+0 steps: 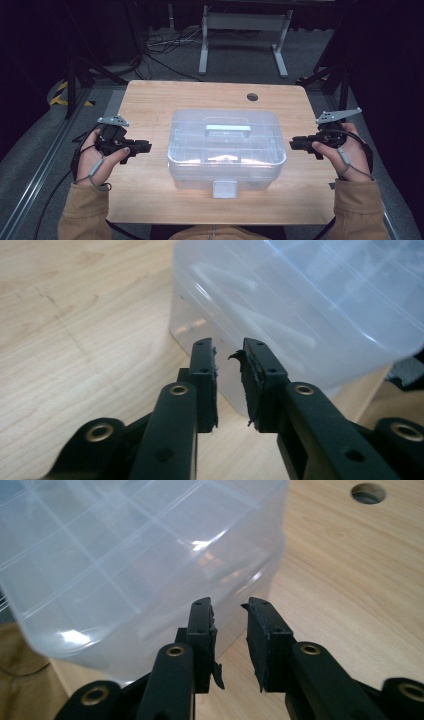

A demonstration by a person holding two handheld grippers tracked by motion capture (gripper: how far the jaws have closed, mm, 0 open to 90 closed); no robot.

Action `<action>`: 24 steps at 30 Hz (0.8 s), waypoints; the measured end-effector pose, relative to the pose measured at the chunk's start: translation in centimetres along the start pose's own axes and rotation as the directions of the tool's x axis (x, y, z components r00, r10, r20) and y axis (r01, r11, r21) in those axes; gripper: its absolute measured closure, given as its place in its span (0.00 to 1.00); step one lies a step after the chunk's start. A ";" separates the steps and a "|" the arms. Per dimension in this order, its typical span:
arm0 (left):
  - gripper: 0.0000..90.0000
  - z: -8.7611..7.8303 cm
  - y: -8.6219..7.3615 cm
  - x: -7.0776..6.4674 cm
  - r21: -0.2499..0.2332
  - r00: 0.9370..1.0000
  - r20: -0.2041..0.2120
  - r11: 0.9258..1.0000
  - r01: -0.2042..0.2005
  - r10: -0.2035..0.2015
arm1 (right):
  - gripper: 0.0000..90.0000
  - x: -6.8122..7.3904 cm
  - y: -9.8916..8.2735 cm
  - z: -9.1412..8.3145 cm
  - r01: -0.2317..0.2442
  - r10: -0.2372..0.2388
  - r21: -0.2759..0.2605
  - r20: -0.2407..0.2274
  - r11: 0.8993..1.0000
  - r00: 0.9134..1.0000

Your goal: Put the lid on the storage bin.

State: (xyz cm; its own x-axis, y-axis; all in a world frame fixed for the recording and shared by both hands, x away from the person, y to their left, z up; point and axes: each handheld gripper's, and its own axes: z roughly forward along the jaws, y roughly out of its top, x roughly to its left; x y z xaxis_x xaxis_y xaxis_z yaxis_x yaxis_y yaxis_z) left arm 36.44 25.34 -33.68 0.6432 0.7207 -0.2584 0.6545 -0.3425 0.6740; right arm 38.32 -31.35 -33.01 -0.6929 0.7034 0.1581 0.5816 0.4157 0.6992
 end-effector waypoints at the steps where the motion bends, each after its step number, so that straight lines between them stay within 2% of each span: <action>1: 0.83 0.1 0.0 0.2 -0.009 1.000 -0.008 1.000 0.008 -0.008 | 0.80 -0.2 -0.1 0.0 -0.006 0.006 -0.009 0.007 1.000 1.000; 4: 0.80 0.5 -0.1 0.8 -0.025 0.998 -0.052 0.999 0.028 -0.029 | 0.79 -1.0 -0.3 0.2 -0.029 0.030 -0.029 0.026 0.999 0.999; 6: 0.80 0.7 -0.2 1.1 -0.039 0.997 -0.064 0.998 0.043 -0.045 | 0.77 -1.5 -0.5 0.4 -0.043 0.045 -0.047 0.038 0.998 0.998; 8: 0.79 1.1 -0.3 1.6 -0.042 0.997 -0.063 0.998 0.051 -0.053 | 0.77 -1.8 -0.7 0.6 -0.047 0.049 -0.047 0.043 0.998 0.998; 10: 0.79 1.6 -0.3 1.9 -0.051 0.995 -0.069 0.997 0.063 -0.066 | 0.75 -2.7 -1.1 1.0 -0.073 0.076 -0.059 0.058 0.996 0.995; 18: 0.77 3.4 -0.7 3.3 -0.057 0.993 -0.088 0.996 0.075 -0.080 | 0.71 -4.8 -2.3 2.1 -0.115 0.122 -0.078 0.098 0.990 0.988; 24: 0.69 4.6 -1.2 4.3 -0.081 0.990 -0.109 0.994 0.077 -0.086 | 0.62 -6.2 -3.2 3.2 -0.140 0.150 -0.078 0.143 0.987 0.978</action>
State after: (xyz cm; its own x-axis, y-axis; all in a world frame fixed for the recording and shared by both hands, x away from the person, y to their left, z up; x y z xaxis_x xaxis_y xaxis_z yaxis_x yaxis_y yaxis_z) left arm 40.30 26.10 -38.77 0.5374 0.8091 -0.2380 0.6680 -0.2361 0.7057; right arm 42.08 -35.16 -38.48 -0.5297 0.8329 0.1603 0.6379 0.2665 0.7226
